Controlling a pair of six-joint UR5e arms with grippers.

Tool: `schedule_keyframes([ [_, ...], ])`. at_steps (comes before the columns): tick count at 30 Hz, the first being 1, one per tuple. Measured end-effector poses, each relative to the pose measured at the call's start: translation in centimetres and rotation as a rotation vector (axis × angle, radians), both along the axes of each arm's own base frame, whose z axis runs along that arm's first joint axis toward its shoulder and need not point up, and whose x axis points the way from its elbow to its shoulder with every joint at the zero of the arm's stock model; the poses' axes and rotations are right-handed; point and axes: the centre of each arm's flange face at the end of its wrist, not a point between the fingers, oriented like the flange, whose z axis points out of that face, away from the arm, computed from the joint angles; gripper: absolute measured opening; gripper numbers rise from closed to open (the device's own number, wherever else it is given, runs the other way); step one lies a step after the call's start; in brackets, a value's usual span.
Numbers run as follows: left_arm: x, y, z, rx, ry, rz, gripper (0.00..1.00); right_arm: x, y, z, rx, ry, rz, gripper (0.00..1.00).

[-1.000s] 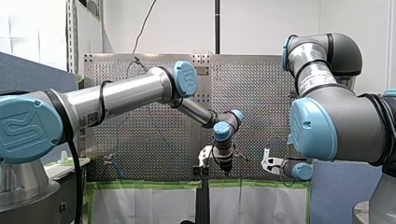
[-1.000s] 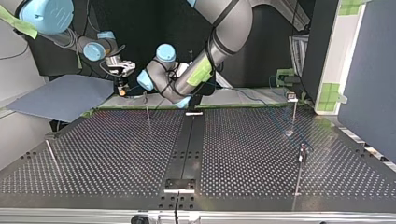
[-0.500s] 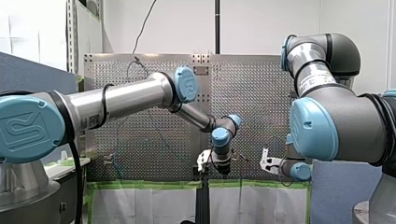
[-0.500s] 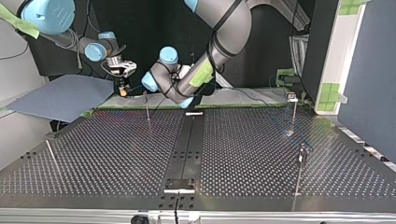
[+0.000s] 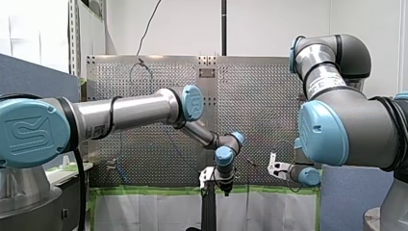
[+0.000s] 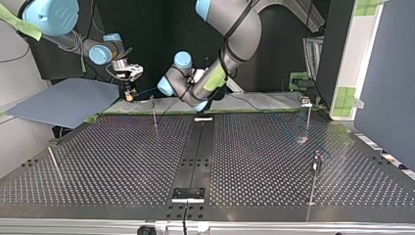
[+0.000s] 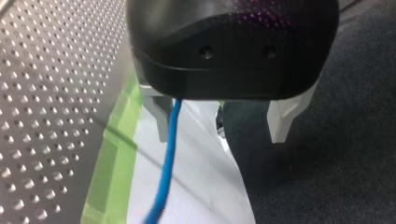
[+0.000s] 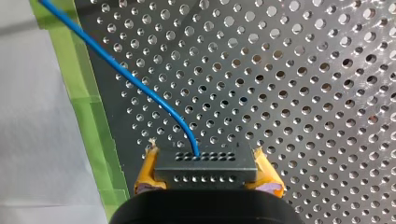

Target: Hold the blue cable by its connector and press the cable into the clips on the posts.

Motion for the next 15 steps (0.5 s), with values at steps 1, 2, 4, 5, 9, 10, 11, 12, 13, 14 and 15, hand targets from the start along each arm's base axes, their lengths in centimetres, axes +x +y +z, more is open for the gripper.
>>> schedule_keyframes([
  [1,0.04,0.10,-0.19,-0.001,-0.001,0.001,0.99,0.00,0.00,0.00,0.000,0.000,0.000,0.00],
  [2,0.08,0.18,-0.35,-0.002,-0.003,0.002,0.99,0.00,0.00,0.00,0.000,0.000,0.000,0.00],
  [4,0.18,0.25,-0.58,-0.006,-0.009,0.002,0.99,0.00,0.00,0.00,0.000,0.000,0.000,0.00],
  [5,0.22,0.21,-0.62,-0.009,-0.013,0.002,0.99,0.00,0.00,0.00,0.000,0.000,0.000,0.00],
  [9,0.38,-0.19,-0.71,-0.029,-0.038,-0.002,0.99,0.00,-0.02,0.01,-0.001,0.000,-0.001,0.00],
  [10,0.42,-0.32,-0.72,-0.033,-0.045,-0.004,0.99,0.00,-0.02,0.01,-0.001,0.000,-0.001,0.00],
  [11,0.47,-0.43,-0.72,-0.037,-0.051,-0.006,0.99,0.00,-0.02,0.01,-0.001,0.001,-0.001,0.00],
  [12,0.53,-0.56,-0.71,-0.041,-0.059,-0.009,0.99,-0.01,-0.03,0.01,-0.001,0.001,-0.001,0.00],
  [13,0.56,-0.63,-0.71,-0.043,-0.064,-0.012,0.99,-0.01,-0.03,0.01,-0.001,0.001,-0.001,0.00],
  [14,0.58,-0.69,-0.71,-0.044,-0.068,-0.014,0.99,-0.01,-0.02,0.00,-0.001,0.001,-0.001,0.00],
  [15,0.60,-0.75,-0.71,-0.042,-0.072,-0.018,0.99,-0.01,-0.02,0.00,-0.001,0.001,-0.001,0.00],
])
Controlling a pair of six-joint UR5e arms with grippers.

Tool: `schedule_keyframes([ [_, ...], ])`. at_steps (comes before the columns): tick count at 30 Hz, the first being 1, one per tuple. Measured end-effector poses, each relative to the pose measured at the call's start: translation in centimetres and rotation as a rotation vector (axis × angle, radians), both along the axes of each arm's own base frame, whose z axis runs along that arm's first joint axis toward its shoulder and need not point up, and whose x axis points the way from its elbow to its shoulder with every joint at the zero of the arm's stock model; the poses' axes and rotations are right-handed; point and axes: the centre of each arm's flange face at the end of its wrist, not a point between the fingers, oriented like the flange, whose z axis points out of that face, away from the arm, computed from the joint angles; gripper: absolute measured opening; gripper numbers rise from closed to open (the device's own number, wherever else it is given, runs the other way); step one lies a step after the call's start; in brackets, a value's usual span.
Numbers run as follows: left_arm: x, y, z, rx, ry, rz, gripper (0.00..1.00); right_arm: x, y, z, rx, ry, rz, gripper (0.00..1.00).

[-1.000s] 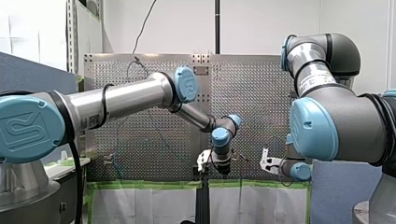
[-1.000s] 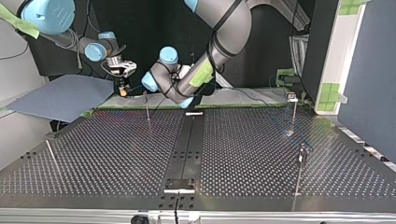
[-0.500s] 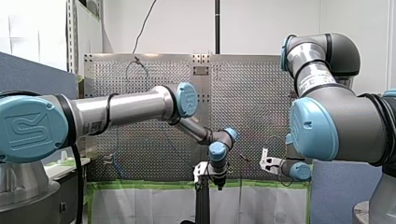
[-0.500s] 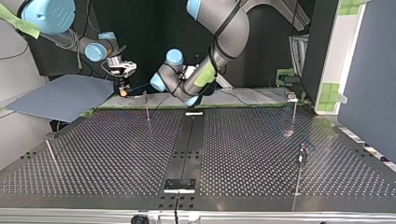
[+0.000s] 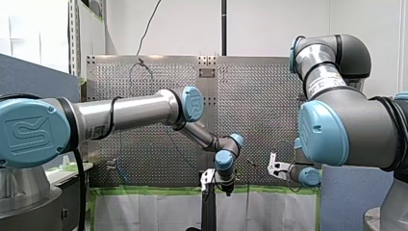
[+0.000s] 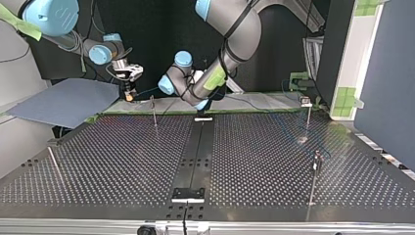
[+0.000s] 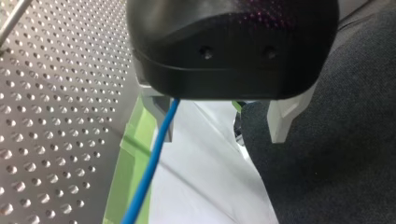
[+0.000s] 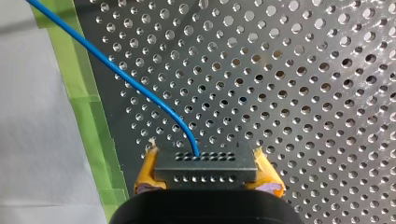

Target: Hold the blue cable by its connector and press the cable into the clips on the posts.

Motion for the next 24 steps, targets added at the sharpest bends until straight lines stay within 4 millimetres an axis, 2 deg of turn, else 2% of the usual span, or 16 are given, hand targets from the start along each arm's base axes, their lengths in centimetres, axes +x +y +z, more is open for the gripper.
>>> schedule_keyframes([
  [7,0.1,-0.1,0.1,0.034,-0.031,-0.021,0.99,0.0,0.0,0.0,0.001,0.000,0.000,0.00],
  [8,0.1,-0.2,0.1,0.036,-0.036,-0.026,0.71,0.0,0.0,0.0,0.001,0.001,0.000,0.00],
  [9,0.1,-0.3,0.1,0.037,-0.044,-0.032,0.71,0.0,0.0,0.0,0.001,0.001,0.000,0.00],
  [10,0.1,-0.5,0.1,0.036,-0.051,-0.037,0.30,0.0,0.0,0.0,0.001,0.001,0.000,0.00],
  [11,0.1,-0.6,0.1,0.035,-0.057,-0.041,0.15,0.0,0.0,0.0,0.001,0.001,0.000,0.00],
  [12,0.1,-0.7,0.0,0.034,-0.066,-0.045,0.15,0.0,0.0,0.0,0.001,0.002,0.000,0.00],
  [13,0.1,-0.8,0.0,0.033,-0.073,-0.047,0.00,0.0,0.0,0.0,0.001,0.002,-0.001,0.00],
  [24,-1.5,-0.4,-1.9,0.113,-0.138,-0.074,0.00,0.0,0.0,0.0,0.000,0.004,-0.002,0.00],
])
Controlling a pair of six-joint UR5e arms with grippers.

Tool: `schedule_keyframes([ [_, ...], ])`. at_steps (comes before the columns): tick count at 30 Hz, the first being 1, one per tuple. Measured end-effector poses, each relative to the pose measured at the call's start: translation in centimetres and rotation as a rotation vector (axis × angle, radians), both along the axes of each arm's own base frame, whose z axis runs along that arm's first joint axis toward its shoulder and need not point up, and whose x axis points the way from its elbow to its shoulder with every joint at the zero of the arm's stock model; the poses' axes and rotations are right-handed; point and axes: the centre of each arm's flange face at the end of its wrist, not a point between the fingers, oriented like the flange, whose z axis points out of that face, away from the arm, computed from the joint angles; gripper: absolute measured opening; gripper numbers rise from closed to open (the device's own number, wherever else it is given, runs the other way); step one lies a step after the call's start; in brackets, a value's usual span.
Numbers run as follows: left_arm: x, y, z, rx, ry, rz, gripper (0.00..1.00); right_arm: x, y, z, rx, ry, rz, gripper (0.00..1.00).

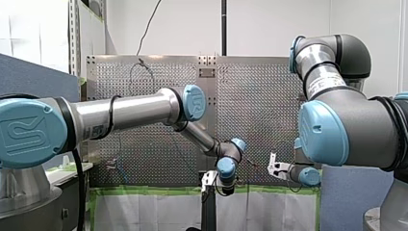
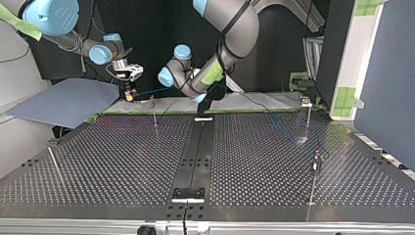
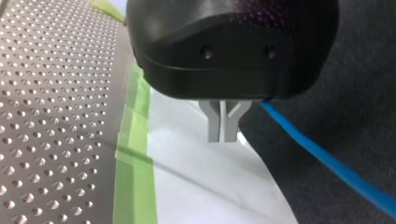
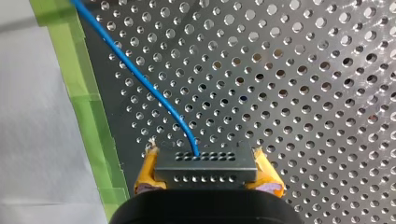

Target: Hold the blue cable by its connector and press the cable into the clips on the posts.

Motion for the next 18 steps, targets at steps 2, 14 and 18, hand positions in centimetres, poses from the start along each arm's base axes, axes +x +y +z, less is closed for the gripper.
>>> schedule_keyframes([
  [2,-0.1,0.0,0.1,0.015,-0.017,-0.001,0.00,0.0,0.0,0.0,0.000,0.000,0.000,0.00],
  [14,-1.2,-0.7,4.0,0.038,-0.139,0.020,0.00,-0.8,-0.5,0.1,0.002,-0.012,-0.021,0.00],
  [18,-2.2,-1.3,5.4,0.032,-0.176,0.027,0.00,-1.2,-0.9,0.2,0.001,-0.020,-0.029,0.00],
])
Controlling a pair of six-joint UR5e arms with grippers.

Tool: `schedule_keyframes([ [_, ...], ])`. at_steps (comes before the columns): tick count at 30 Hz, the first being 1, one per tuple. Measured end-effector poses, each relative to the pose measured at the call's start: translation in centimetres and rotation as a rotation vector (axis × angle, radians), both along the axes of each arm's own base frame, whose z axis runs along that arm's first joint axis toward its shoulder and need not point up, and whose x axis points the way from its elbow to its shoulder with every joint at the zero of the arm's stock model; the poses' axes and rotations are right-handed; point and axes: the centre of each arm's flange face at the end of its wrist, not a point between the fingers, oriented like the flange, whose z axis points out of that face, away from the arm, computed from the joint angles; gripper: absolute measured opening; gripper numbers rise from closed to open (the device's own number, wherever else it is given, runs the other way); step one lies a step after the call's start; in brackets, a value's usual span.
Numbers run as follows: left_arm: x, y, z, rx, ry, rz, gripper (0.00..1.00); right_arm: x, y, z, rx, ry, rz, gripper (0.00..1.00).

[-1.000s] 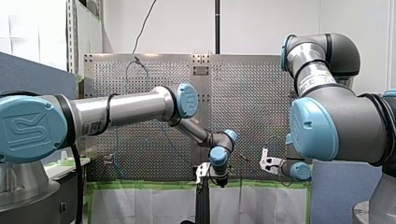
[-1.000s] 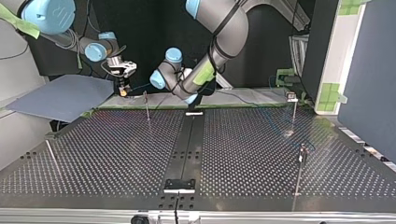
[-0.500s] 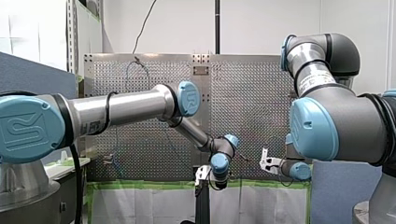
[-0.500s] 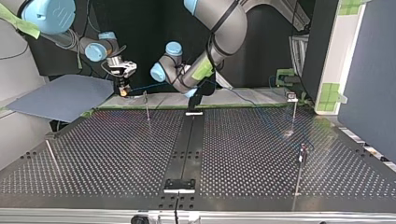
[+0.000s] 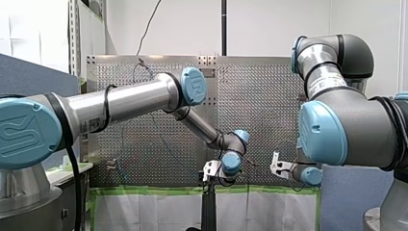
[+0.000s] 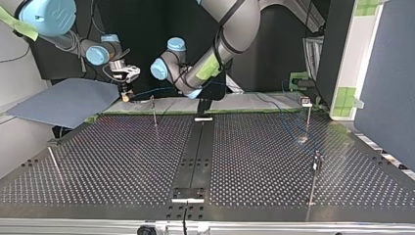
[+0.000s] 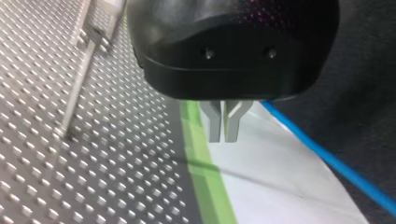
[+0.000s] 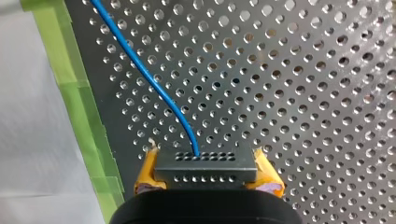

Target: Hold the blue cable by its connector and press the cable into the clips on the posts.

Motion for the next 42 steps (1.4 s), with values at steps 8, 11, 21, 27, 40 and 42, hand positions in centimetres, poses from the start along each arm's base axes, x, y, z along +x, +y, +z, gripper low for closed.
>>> schedule_keyframes([
  [8,-3.1,-2.0,2.7,-0.030,-0.060,-0.014,0.00,-1.0,-0.6,0.1,0.014,-0.039,-0.023,0.00],
  [11,-4.5,-2.9,3.7,-0.048,-0.077,-0.029,0.00,-1.3,-0.9,0.2,0.013,-0.047,-0.031,0.00],
  [21,-6.5,-4.8,7.7,-0.124,-0.152,-0.046,0.00,-3.1,-2.4,0.7,0.005,-0.074,-0.062,0.00],
  [27,-6.4,-5.4,7.5,-0.170,-0.179,-0.054,0.00,-3.8,-3.0,0.9,0.003,-0.083,-0.074,0.00],
  [40,-5.9,-6.1,3.8,-0.236,-0.202,-0.079,0.00,-4.2,-3.3,1.0,-0.001,-0.087,-0.081,0.00],
  [42,-5.5,-6.3,3.3,-0.253,-0.207,-0.085,0.00,-4.2,-3.4,1.0,-0.001,-0.087,-0.081,0.00],
])
